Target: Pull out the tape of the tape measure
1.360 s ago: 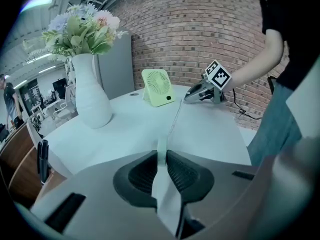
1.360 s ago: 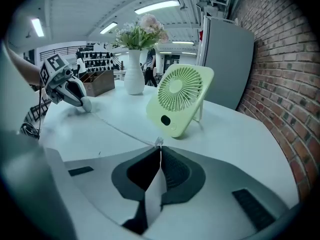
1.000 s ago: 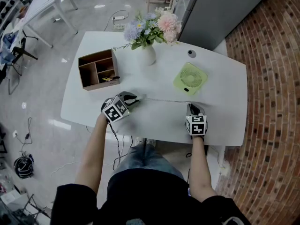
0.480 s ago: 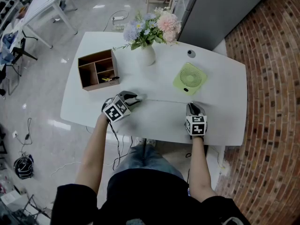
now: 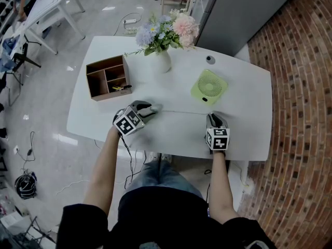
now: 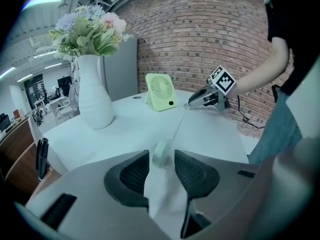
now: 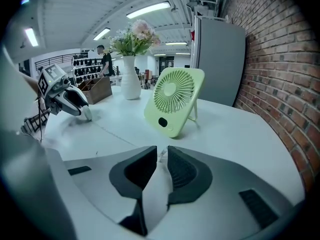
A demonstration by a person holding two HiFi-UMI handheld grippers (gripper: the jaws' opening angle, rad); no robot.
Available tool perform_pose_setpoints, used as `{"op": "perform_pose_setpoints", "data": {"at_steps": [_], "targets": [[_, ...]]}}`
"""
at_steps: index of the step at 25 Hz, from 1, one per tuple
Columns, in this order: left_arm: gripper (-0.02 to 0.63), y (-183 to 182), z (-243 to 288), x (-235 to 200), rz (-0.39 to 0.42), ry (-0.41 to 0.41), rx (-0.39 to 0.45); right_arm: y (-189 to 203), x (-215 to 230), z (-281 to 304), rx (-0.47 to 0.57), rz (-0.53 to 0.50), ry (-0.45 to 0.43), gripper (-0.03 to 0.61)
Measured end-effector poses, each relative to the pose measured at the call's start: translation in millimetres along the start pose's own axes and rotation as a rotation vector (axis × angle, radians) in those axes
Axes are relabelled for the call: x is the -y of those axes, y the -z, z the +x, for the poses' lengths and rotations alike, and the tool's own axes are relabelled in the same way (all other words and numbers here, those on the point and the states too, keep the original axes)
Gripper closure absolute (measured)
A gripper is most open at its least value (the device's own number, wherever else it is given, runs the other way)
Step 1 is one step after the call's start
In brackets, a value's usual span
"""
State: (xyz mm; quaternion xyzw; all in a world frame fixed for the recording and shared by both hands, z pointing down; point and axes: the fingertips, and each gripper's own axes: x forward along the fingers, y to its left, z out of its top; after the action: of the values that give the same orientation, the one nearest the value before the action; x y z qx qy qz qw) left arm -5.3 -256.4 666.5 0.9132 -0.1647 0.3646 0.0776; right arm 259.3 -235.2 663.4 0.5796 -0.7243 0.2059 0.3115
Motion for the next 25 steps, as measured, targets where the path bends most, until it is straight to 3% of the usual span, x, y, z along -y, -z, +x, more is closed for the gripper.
{"op": "perform_pose_setpoints", "data": {"at_steps": [6, 9, 14, 20, 25], "targets": [[0.449, -21, -32, -9, -0.039, -0.084, 0.093, -16, 3, -21, 0.068, 0.034, 0.014, 0.528], [0.458, -45, -62, -21, -0.101, -0.178, 0.207, -36, 5, -38, 0.143, 0.073, 0.021, 0.529], [0.532, -91, -110, -40, -0.189, -0.367, 0.389, -83, 2, -71, 0.299, 0.105, 0.028, 0.530], [0.573, -133, -141, -41, -0.226, -0.476, 0.487, -134, -9, -112, 0.479, 0.128, 0.013, 0.575], [0.584, -158, -162, -36, -0.271, -0.556, 0.582, -149, -18, -134, 0.554, 0.144, -0.002, 0.575]]}}
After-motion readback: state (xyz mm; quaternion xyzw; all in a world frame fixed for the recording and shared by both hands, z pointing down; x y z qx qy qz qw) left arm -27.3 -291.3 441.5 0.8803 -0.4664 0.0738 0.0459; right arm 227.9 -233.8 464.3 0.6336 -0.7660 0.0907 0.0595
